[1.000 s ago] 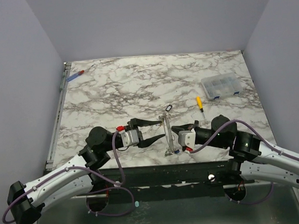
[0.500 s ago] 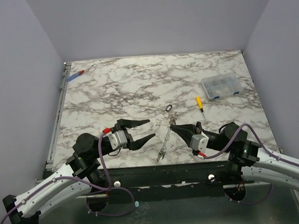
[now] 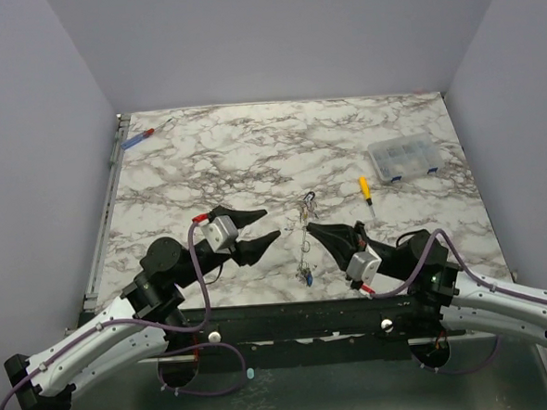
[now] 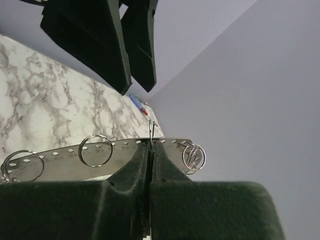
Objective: Put the keys on the keyring
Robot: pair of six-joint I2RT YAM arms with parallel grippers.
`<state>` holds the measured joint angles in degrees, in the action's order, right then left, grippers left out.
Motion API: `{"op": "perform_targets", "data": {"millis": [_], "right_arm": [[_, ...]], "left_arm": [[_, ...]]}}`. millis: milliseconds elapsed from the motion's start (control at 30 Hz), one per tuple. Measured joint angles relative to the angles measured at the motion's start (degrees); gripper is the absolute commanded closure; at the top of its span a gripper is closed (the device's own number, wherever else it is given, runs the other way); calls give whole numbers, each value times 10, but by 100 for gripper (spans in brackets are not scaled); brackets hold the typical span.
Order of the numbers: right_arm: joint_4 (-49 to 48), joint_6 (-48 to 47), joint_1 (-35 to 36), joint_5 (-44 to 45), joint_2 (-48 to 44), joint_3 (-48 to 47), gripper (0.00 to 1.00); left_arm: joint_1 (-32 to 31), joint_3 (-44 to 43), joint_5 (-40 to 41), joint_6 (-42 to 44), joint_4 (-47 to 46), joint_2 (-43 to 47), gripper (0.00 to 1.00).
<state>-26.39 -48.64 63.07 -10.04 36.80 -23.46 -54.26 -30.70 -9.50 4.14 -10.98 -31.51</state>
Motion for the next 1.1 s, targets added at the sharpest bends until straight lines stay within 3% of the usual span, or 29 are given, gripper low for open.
{"op": "perform_targets", "data": {"millis": [267,533,767,967,1100], "right_arm": [[-14,48,0,149,103,-105,99],[-5,61,-8,341,141,-212,99],[-1,28,-24,457,115,-221,99],[13,5,-24,506,39,-217,99],[33,1,-24,524,-10,-210,100]], "left_arm": [[0,-35,105,-61,16,-37,44],[0,-98,191,-124,76,-133,43],[0,-190,239,-185,145,-253,42],[1,-278,242,-236,189,-382,34],[4,-292,222,-271,191,-433,35]]}}
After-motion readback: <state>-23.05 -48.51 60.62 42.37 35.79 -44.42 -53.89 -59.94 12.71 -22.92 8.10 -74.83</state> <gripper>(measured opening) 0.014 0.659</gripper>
